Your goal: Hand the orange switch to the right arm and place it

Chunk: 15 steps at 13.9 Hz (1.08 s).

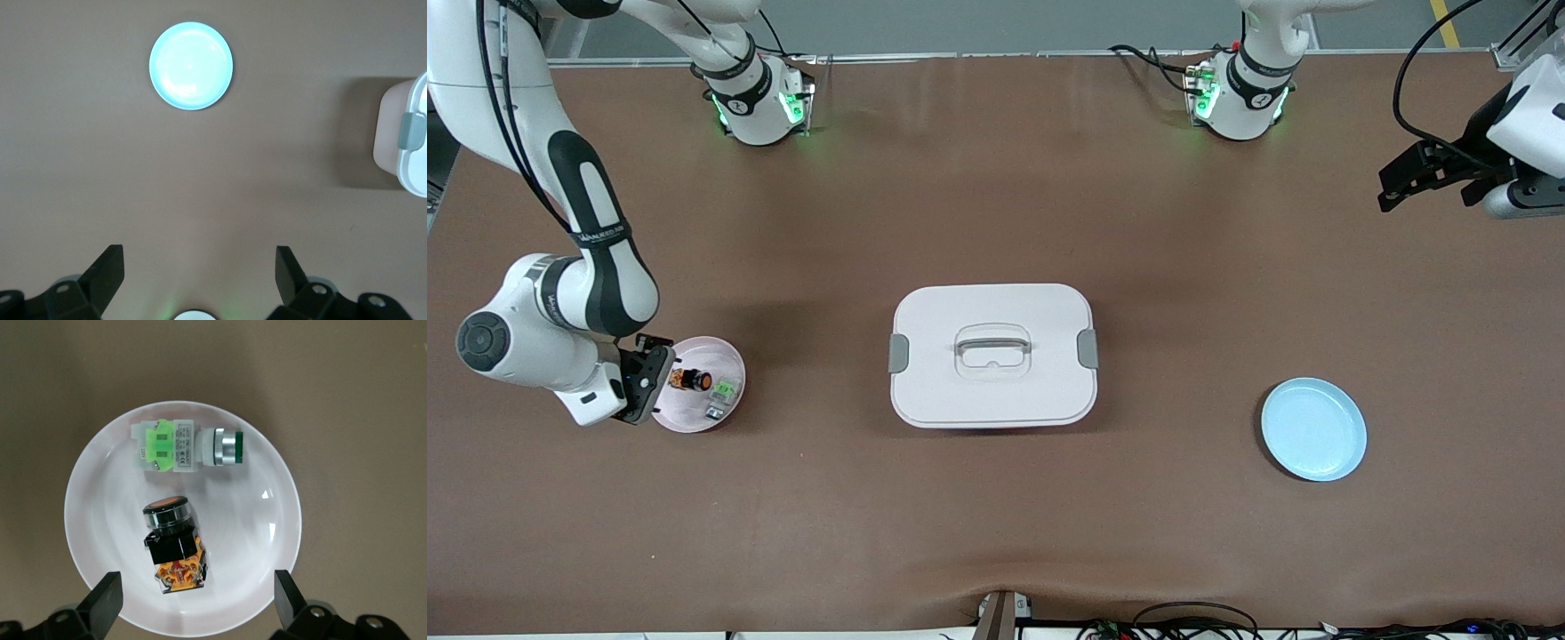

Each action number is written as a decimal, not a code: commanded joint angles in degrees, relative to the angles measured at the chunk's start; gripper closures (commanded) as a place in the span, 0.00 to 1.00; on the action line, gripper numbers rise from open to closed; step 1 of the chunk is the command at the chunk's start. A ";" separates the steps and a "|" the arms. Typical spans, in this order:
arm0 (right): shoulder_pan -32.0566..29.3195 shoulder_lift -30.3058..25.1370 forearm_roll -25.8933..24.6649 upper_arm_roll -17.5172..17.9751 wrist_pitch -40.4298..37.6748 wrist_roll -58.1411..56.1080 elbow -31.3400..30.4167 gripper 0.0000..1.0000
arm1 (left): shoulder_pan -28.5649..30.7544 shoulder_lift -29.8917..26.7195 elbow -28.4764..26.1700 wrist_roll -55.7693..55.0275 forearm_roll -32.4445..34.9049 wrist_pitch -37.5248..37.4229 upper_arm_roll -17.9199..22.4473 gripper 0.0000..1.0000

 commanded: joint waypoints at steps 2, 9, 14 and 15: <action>-0.22 -3.61 -0.23 0.69 -6.56 9.89 2.03 0.00 | 0.15 -0.76 1.06 0.87 -0.03 -1.63 0.06 0.00; 2.42 -10.98 -1.45 0.61 -19.03 32.29 4.06 0.00 | 0.23 -0.49 0.54 0.96 0.15 -1.10 0.14 0.00; 3.04 -17.58 -1.90 0.87 -26.34 49.34 4.68 0.00 | 0.23 -0.76 -0.42 0.87 0.15 -0.32 0.06 0.00; 3.04 -18.81 -1.90 0.87 -27.49 53.03 4.68 0.00 | 0.23 -0.85 -0.60 0.87 0.15 0.04 0.06 0.00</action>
